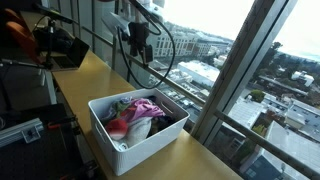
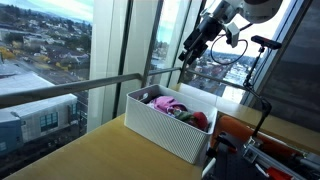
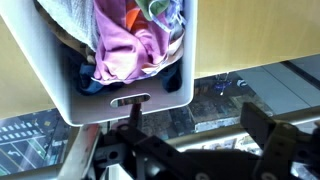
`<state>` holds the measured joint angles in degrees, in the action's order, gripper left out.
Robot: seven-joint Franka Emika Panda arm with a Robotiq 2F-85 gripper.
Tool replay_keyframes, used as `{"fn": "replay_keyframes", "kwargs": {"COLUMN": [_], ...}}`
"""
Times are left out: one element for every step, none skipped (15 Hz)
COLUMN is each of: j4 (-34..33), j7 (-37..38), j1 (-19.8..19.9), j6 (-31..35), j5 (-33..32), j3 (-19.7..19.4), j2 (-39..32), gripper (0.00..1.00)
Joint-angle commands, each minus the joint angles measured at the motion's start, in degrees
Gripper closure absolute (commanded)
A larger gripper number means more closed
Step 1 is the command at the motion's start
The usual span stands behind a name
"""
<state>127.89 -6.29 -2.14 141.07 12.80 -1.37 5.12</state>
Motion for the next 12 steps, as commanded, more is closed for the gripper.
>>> {"fn": "replay_keyframes", "kwargs": {"j4": [-6.12,-6.92,-7.35,-7.5,-7.3,-6.61,-6.17,-5.67,-5.6,-5.81,-6.1,-6.67], "j7": [-2.27,-2.06,-1.77,-1.43,-1.2,-0.62,-0.66,-0.88,-1.36,-1.81,-2.01,-2.09], "j1": [1.06,1.54,2.05,2.59,3.18,3.66,4.21,4.86,5.59,6.36,6.85,7.15], "j6": [5.39,6.23,7.18,7.91,8.39,9.2,9.61,10.3,11.03,11.5,12.55,13.66], "j5": [0.1,-0.08,-0.39,-0.74,-1.02,-1.73,-2.02,-2.09,-1.88,-1.53,-1.41,-1.44], "j3": [-0.05,0.07,0.15,0.13,0.06,-0.21,-0.35,-0.44,-0.29,-0.01,0.3,0.62], "j2": [-10.89,-13.08,-15.06,-16.92,-18.44,-19.75,-20.97,-22.27,-23.84,-25.54,-27.16,-29.04], "gripper": [0.0,0.0,0.0,0.0,0.0,0.0,0.0,0.0,0.0,0.0,0.0,0.0]}}
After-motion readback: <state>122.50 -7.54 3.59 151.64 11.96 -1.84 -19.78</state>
